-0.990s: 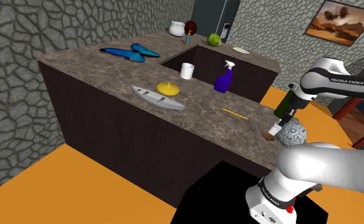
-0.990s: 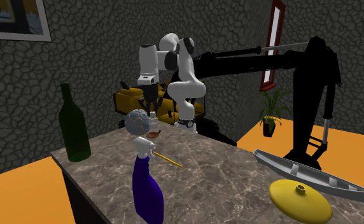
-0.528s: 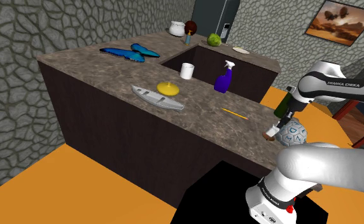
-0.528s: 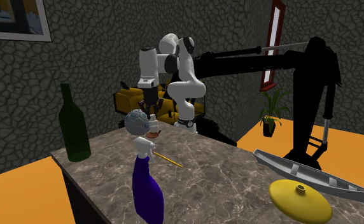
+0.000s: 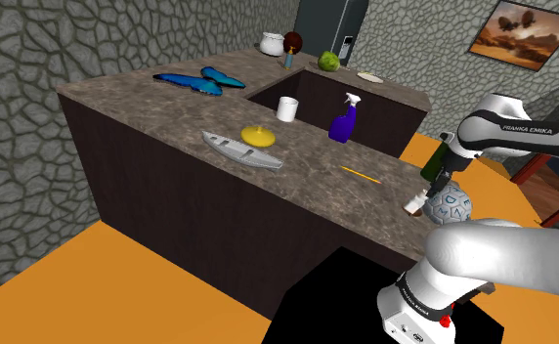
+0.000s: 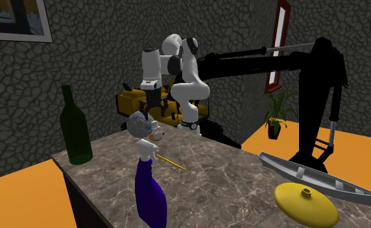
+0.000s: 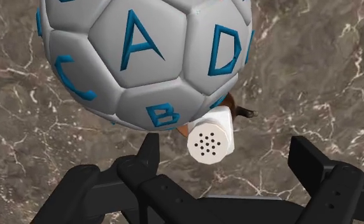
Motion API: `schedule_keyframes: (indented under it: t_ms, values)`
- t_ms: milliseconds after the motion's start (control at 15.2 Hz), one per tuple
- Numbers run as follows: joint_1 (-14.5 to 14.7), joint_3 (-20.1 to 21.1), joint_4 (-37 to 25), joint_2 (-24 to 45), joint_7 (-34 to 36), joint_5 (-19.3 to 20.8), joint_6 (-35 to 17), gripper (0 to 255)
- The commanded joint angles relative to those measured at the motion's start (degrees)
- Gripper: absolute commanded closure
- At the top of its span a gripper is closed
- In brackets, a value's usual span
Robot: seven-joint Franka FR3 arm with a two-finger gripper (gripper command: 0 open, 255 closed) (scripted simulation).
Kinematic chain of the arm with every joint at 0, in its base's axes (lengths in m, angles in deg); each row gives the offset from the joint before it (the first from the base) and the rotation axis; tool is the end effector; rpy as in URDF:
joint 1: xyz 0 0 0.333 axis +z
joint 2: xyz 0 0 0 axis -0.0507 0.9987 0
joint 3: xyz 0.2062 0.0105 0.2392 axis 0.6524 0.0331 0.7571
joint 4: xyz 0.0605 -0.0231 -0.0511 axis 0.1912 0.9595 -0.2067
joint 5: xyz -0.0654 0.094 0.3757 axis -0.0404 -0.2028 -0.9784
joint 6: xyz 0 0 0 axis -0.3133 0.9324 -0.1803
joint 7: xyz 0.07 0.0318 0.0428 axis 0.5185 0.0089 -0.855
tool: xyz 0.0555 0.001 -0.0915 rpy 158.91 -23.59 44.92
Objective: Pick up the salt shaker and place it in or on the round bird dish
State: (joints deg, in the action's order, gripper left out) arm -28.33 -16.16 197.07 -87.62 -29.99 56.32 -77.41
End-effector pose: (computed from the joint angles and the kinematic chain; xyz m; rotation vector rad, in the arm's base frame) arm 0.1529 -0.2863 0.4014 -3.1175 -0.2764 0.0211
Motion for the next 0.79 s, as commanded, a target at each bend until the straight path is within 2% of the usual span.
schedule_keyframes:
  t_ms: [0, 198, 726]
  values:
    - [0.2, 0.9, -1.4, -0.8, -0.1, -0.8, 2.2, 0]
    - [0.7, 3.3, -5.8, -2.2, -0.4, -2.9, 8.0, 0]
    - [0.7, 3.3, -5.8, -2.2, -0.4, -2.9, 8.0, 0]
